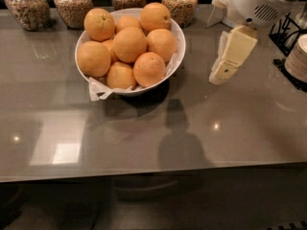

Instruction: Pick orange from white bowl

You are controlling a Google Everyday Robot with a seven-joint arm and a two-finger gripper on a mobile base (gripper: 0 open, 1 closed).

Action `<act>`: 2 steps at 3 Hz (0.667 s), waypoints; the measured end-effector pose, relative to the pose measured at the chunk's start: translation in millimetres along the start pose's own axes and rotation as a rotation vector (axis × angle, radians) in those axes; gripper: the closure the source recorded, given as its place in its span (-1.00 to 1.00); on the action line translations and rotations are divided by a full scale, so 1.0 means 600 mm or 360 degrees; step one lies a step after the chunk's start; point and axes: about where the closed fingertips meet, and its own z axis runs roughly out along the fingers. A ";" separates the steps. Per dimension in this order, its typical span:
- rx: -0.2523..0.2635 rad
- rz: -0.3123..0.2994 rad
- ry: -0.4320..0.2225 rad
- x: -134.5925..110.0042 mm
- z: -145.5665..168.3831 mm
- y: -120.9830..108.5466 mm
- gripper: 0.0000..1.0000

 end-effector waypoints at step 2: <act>-0.0063 0.0003 -0.0284 -0.097 0.051 -0.058 -1.00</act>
Offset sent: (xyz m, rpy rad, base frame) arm 0.0704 0.0956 0.0106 0.2916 0.0278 0.1384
